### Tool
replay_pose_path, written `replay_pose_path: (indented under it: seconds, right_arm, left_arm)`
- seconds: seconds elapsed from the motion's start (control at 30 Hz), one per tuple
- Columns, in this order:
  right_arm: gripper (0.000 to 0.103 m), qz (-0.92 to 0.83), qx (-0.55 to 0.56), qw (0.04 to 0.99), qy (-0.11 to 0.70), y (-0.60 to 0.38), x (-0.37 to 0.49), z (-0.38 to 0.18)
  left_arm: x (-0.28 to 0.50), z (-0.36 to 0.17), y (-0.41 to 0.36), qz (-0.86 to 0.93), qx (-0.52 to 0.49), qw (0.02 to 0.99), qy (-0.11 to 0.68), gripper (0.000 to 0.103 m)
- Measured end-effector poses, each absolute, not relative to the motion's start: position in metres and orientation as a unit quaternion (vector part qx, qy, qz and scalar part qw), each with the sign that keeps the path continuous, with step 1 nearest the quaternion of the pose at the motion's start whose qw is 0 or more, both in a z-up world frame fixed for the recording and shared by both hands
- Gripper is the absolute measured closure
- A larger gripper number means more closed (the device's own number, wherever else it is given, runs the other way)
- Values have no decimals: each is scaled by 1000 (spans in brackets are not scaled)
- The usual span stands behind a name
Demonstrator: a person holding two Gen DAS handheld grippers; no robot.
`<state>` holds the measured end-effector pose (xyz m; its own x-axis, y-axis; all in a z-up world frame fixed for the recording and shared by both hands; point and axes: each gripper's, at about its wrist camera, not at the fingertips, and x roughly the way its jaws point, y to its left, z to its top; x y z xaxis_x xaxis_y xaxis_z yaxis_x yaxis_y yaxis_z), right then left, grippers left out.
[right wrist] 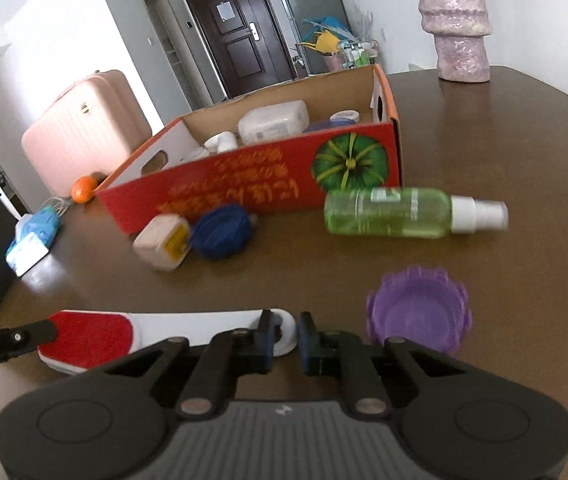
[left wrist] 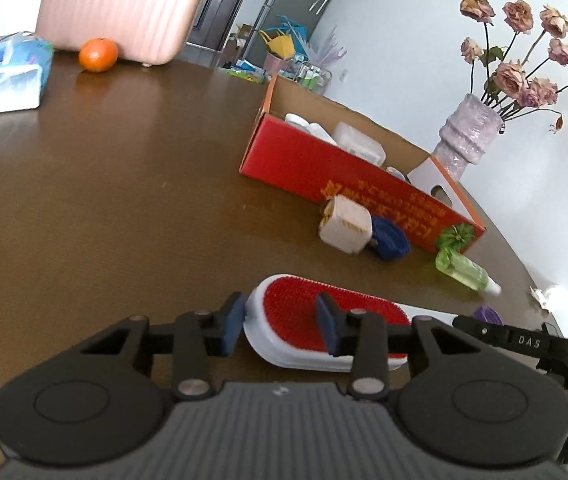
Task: Organize rigid objects
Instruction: 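Lift the lint brush with both tools and carry it over the red box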
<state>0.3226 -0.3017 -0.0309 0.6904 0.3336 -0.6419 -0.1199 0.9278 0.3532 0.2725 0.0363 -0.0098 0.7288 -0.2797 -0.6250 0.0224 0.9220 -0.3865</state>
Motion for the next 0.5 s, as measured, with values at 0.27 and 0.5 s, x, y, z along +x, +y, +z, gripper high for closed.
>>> replay_pose_path:
  seconds: [0.27,0.5]
  right_arm:
    - [91,130,159,916,346,-309,255,-22]
    - [91,123,169,922,326,-324,226,-7]
  left_arm:
    - [227,5,27,-75,-162,920,349,64]
    - [212,20,14,-86,-151,926,335,64]
